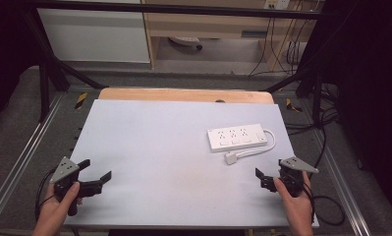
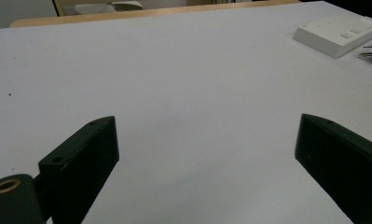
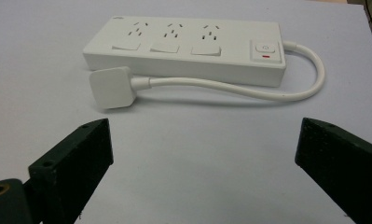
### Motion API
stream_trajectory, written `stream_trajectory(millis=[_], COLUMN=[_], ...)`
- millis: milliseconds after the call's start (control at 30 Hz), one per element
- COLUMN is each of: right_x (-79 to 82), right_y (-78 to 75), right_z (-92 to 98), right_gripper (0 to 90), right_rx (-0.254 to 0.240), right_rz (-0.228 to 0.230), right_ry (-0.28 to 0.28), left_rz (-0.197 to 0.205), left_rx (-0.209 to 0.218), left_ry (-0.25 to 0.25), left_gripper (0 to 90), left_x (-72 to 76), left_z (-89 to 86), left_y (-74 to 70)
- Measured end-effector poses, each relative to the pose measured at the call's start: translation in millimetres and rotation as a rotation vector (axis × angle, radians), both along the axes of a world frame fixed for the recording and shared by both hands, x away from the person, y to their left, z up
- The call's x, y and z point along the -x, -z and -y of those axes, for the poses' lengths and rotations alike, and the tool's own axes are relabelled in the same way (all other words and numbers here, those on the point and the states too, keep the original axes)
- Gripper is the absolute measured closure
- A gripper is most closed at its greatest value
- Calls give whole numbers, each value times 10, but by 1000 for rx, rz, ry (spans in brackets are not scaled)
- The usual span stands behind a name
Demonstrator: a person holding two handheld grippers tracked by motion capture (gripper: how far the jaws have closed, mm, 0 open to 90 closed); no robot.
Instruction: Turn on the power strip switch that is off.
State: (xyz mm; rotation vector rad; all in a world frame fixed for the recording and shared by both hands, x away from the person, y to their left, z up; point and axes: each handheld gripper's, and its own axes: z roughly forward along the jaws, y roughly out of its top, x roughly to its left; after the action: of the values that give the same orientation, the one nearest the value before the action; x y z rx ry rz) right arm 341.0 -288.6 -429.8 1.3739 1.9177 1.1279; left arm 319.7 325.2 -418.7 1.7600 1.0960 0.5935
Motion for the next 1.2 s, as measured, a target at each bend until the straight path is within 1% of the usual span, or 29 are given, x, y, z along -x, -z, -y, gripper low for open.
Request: stream_trajectory(millis=[200, 233, 333, 400, 567, 733, 833, 967, 1100, 1200], right_x=[23, 29, 39, 39, 29, 10, -12, -39, -86, -116], right_y=[-44, -61, -92, -108, -135, -153, -177, -219, -223, -231], right_z=[0, 3, 1, -5, -20, -40, -61, -119, -153, -170], right_gripper=[43, 42, 41, 40, 35, 32, 31, 27, 28, 28], right_rx=[-22, -27, -49, -54, -69, -62, -54, -47, -38, -41], right_rz=[14, 27, 37, 51, 64, 66, 75, 87, 89, 88], right_ry=[-7, -12, -12, -14, -19, -16, -8, -20, -35, -42], left_rz=[0, 0, 1, 0, -3, 1, -6, -5, -8, -9], left_rx=[1, 1, 1, 2, -5, -3, -2, -2, -3, -4], left_ry=[0, 0, -1, -2, -2, 2, 0, 2, 4, 5], left_gripper=[62, 62, 62, 62, 62, 62, 63, 63, 63, 63], left_x=[-1, -1, 0, -2, -2, -1, -3, 1, -8, -6], left_z=[-1, 0, 1, 1, -2, -8, -10, -8, -3, -1], left_y=[1, 0, 2, 3, 5, 4, 7, 6, 14, 15])
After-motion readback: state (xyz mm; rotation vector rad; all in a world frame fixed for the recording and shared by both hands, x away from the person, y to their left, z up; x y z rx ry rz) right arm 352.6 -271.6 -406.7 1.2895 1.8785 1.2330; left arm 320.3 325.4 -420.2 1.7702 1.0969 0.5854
